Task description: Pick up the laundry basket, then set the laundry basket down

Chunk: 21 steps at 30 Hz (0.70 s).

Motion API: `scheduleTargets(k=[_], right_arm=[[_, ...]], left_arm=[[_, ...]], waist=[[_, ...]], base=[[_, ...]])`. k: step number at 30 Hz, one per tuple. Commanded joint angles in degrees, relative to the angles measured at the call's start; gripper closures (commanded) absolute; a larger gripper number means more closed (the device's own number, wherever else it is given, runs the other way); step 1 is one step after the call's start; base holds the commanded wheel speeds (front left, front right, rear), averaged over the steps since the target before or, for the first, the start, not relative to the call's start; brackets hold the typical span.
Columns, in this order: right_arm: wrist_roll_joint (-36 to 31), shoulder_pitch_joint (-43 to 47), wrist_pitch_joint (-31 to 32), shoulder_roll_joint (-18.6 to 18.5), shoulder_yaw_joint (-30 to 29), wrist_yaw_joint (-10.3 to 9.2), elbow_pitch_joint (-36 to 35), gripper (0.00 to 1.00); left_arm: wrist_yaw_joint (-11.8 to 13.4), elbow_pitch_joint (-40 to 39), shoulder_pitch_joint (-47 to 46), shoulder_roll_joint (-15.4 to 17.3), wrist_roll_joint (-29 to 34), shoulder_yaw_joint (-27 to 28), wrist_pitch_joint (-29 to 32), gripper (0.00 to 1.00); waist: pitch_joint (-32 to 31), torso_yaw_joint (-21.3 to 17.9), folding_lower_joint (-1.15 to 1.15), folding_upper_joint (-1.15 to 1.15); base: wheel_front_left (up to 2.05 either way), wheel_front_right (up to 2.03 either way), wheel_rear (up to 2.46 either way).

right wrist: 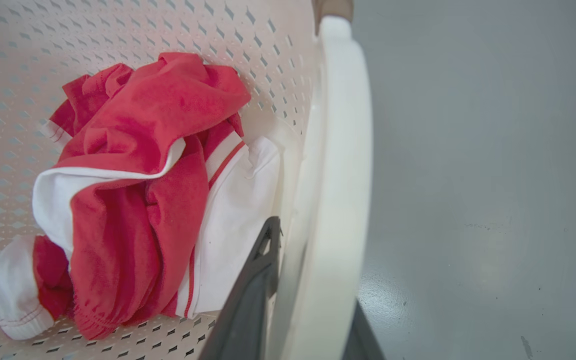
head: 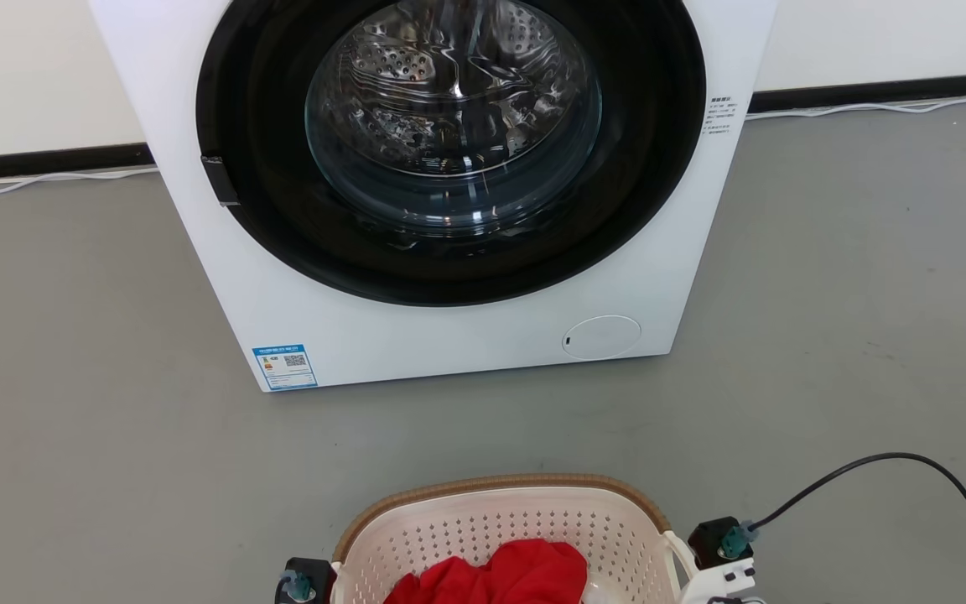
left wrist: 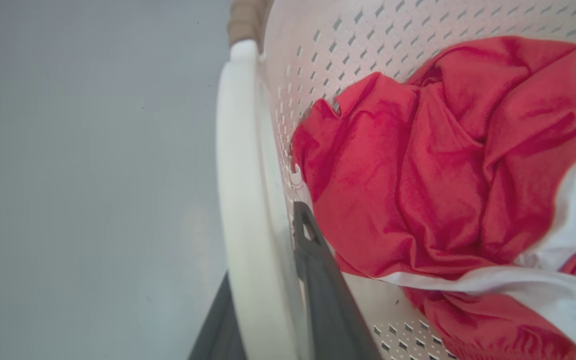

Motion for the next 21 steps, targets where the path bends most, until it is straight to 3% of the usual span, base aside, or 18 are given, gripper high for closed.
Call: scheduleTargets(k=[1,21], right_arm=[[0.1,-2.3,-1.2,1.7,1.2,1.21,-1.4,1.0],[1.3,-4.2,-3.1,1.7,2.2,1.21,-1.5,1.0]], left_arm=[[-0.4,-0.9,-3.0,-0.3,-0.1,0.3,-1.0,1.0],[0.6,-1.0,-5.1,-0.3,-2.6,-2.4,-2.0,1.0]], waist=[[0.0,0.0,0.0,0.0],[3.3,-0.1,0.0,0.0]], base=[[0.0,0.0,0.0],[0.0,0.0,0.0]])
